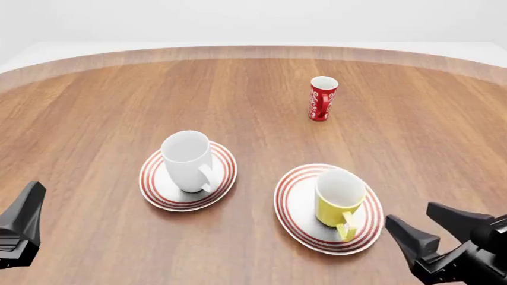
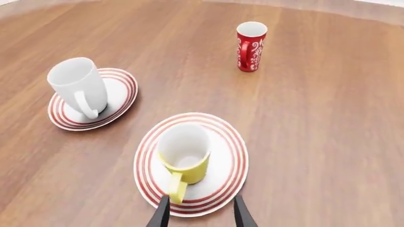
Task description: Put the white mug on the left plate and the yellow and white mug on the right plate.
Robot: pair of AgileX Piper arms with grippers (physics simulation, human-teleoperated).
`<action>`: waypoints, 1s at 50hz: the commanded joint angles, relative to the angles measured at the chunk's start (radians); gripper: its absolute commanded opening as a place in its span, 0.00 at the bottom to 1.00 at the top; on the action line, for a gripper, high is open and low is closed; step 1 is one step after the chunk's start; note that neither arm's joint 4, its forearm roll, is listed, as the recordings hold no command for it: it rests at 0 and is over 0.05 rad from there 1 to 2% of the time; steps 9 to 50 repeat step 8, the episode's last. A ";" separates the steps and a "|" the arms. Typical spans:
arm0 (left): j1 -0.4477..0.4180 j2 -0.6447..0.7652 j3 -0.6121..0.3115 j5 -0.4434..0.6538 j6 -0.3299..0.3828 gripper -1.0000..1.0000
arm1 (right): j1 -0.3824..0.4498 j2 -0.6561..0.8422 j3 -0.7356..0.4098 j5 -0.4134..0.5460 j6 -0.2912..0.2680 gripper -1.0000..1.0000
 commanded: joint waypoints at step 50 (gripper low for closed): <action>0.000 0.000 0.000 0.000 0.000 1.00 | -0.109 -0.162 -0.005 0.139 -0.056 1.00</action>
